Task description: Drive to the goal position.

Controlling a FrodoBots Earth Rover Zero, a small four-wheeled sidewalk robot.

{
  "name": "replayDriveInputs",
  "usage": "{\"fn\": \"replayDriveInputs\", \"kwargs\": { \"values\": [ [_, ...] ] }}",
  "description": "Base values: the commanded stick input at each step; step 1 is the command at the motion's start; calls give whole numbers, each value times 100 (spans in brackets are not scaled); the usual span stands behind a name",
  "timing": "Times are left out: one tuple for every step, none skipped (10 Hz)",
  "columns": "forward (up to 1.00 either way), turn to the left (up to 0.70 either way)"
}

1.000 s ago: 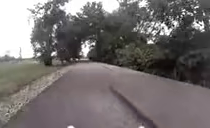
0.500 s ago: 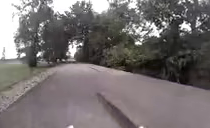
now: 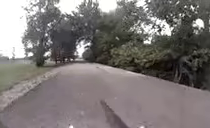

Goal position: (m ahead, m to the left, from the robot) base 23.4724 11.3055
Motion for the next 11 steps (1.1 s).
{"fn": "replayDriveInputs", "kwargs": {
  "values": [
    [70, 35],
    [70, 35],
    [70, 7],
    [70, 0],
    [70, 0],
    [70, 0],
    [70, 0],
    [70, 0],
    [70, 0],
    [70, 0],
    [70, 0]
  ]
}}
